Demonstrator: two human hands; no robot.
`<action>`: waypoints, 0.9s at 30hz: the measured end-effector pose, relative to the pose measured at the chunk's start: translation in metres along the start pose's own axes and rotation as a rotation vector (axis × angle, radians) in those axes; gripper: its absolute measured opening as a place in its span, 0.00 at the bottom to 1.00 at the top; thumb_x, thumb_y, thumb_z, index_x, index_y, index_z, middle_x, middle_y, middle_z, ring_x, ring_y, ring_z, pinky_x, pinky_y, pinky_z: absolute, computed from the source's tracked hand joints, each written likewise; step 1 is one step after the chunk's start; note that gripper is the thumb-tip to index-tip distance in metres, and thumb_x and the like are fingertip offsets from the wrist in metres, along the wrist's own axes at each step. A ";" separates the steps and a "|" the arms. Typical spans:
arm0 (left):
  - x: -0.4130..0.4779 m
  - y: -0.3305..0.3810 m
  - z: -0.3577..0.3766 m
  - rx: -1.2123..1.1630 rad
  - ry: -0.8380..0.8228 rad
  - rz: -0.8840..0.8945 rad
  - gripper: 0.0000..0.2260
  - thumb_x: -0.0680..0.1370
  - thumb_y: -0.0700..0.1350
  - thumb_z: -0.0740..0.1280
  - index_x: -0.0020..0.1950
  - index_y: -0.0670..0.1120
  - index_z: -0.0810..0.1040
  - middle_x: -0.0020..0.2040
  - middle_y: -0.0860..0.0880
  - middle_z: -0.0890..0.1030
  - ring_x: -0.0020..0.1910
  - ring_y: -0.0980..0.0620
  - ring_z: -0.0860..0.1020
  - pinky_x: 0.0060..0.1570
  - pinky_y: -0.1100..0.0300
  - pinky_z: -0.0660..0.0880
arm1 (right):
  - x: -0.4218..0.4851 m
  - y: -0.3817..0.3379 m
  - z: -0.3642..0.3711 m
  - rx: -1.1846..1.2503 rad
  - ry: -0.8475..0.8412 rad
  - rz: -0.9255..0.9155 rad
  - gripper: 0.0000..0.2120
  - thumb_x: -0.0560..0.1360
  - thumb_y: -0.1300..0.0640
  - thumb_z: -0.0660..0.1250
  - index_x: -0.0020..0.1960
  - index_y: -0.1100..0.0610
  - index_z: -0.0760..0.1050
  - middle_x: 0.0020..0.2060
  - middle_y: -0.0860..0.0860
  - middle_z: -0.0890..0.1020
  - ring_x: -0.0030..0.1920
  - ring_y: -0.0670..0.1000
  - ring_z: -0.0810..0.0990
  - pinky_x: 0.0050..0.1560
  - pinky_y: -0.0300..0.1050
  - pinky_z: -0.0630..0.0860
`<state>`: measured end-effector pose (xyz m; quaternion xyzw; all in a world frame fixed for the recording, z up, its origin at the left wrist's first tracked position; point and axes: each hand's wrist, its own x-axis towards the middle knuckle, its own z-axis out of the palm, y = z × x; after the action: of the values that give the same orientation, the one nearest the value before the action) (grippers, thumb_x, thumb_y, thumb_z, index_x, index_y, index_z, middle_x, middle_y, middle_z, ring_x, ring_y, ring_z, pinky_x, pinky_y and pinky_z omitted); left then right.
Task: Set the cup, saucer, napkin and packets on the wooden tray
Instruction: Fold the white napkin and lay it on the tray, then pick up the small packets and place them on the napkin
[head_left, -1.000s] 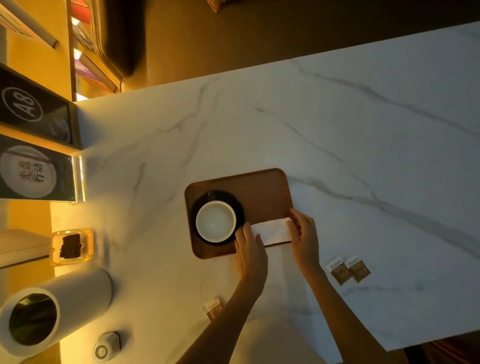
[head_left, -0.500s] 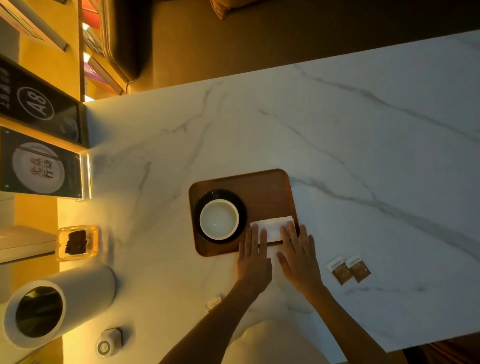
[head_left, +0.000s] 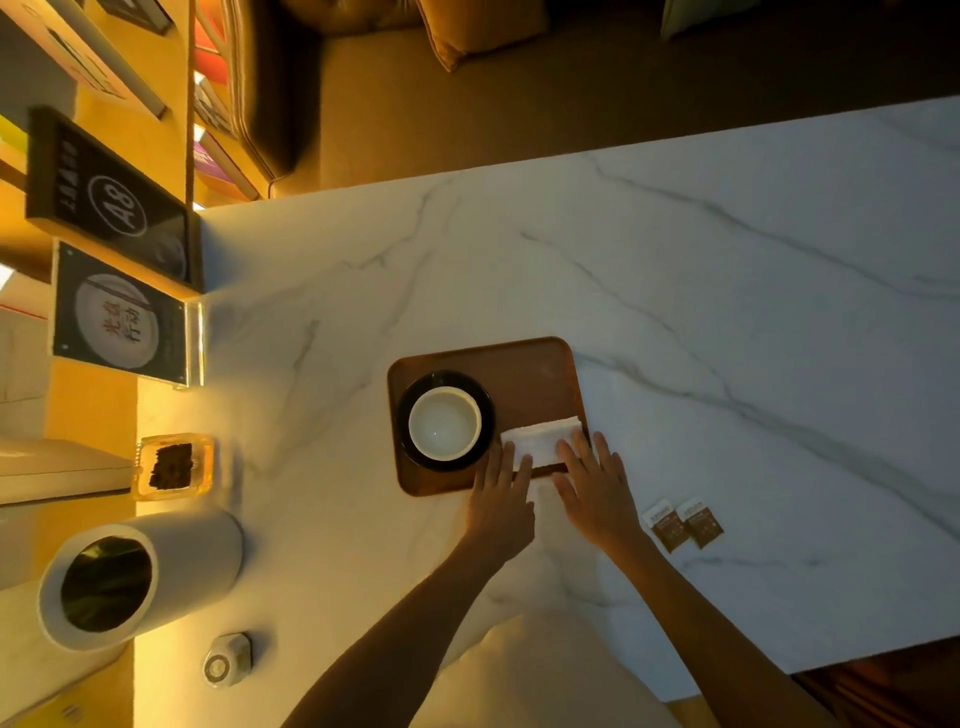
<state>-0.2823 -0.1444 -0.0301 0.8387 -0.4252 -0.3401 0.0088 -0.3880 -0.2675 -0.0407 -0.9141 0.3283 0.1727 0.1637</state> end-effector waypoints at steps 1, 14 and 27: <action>-0.005 -0.002 -0.002 -0.017 0.000 0.010 0.29 0.81 0.52 0.57 0.79 0.50 0.49 0.80 0.46 0.44 0.79 0.44 0.40 0.77 0.45 0.45 | -0.003 -0.002 -0.006 0.049 0.037 0.007 0.26 0.79 0.44 0.50 0.73 0.53 0.63 0.74 0.54 0.64 0.75 0.59 0.58 0.73 0.58 0.58; -0.146 -0.125 0.033 -0.568 0.196 -0.524 0.16 0.80 0.43 0.58 0.67 0.46 0.73 0.65 0.45 0.77 0.63 0.45 0.75 0.63 0.52 0.72 | -0.094 -0.090 0.009 0.446 -0.068 0.188 0.13 0.78 0.51 0.61 0.55 0.57 0.79 0.51 0.54 0.84 0.51 0.52 0.81 0.50 0.43 0.75; -0.173 -0.121 0.080 -1.268 0.087 -0.583 0.18 0.78 0.35 0.60 0.67 0.36 0.72 0.59 0.37 0.80 0.50 0.46 0.78 0.44 0.62 0.72 | -0.123 -0.200 0.077 0.659 -0.360 0.352 0.14 0.76 0.57 0.65 0.59 0.60 0.78 0.56 0.58 0.80 0.50 0.53 0.76 0.49 0.43 0.72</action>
<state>-0.3133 0.0796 -0.0315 0.7646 0.0983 -0.4772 0.4219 -0.3617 -0.0232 -0.0197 -0.6980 0.4833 0.2407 0.4703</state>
